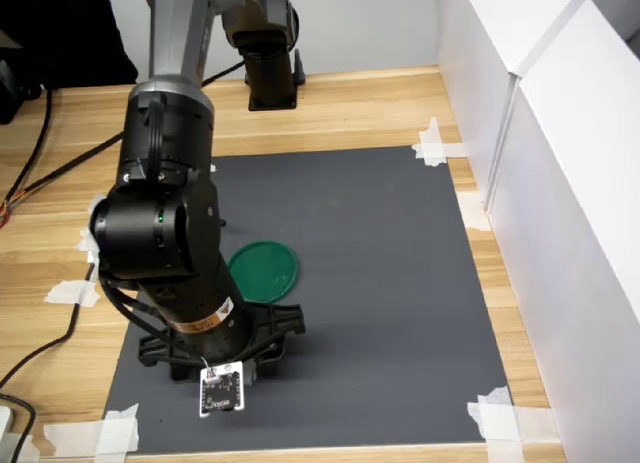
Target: Grasp a white terminal and put it on the green lid.
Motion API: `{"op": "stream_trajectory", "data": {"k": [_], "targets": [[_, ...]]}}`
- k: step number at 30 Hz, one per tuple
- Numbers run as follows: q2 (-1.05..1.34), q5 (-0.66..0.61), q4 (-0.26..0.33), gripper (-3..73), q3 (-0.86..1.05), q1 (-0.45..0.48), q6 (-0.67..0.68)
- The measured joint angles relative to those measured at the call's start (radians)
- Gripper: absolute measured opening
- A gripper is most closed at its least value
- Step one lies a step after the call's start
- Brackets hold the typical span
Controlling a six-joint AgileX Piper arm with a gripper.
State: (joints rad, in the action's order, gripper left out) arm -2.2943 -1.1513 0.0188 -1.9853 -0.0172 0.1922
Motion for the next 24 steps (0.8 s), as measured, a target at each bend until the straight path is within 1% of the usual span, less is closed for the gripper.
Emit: {"op": "stream_trajectory", "data": {"k": [7,8,14,19,22,24], "targets": [[0.0,0.002,0.0,34.7,0.0,0.0,0.006],[0.0,0.002,0.0,32.6,0.0,0.0,0.006],[0.003,-0.008,0.0,32.2,0.0,0.0,0.006],[0.066,-0.031,0.011,32.2,0.005,0.0,0.006],[0.146,-0.037,0.028,32.2,0.063,0.0,0.007],[0.215,-0.035,0.04,32.2,0.14,0.0,0.014]]}}
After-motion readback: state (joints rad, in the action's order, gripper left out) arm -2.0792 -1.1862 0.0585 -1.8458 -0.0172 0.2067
